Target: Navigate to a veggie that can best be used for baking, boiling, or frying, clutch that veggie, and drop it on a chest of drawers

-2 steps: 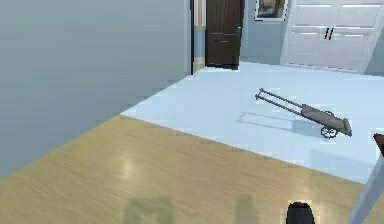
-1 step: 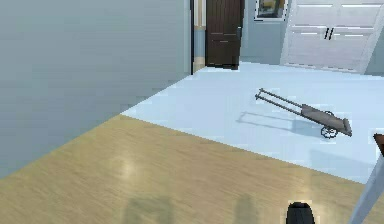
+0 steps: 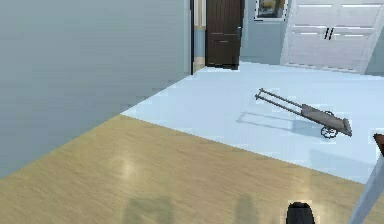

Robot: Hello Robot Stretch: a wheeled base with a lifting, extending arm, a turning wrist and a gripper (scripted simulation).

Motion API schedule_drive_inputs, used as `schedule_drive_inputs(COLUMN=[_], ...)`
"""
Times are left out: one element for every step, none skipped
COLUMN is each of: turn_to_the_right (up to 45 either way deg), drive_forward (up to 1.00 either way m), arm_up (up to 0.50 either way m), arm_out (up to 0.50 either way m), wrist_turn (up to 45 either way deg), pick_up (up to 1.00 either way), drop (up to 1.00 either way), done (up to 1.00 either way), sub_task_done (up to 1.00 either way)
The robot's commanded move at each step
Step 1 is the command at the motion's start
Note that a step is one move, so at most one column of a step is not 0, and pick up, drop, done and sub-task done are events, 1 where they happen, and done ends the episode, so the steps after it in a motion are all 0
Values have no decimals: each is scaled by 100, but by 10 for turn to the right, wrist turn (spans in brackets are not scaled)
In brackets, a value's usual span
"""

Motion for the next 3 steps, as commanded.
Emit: schedule_drive_inputs(turn_to_the_right=[0,0,0], drive_forward=[0,0,0], arm_up=[0,0,0], arm_out=[0,0,0], wrist_turn=[-450,-450,-180], pick_up=[0,0,0], drop=[0,0,0], done=[0,0,0], sub_task_done=[0,0,0])
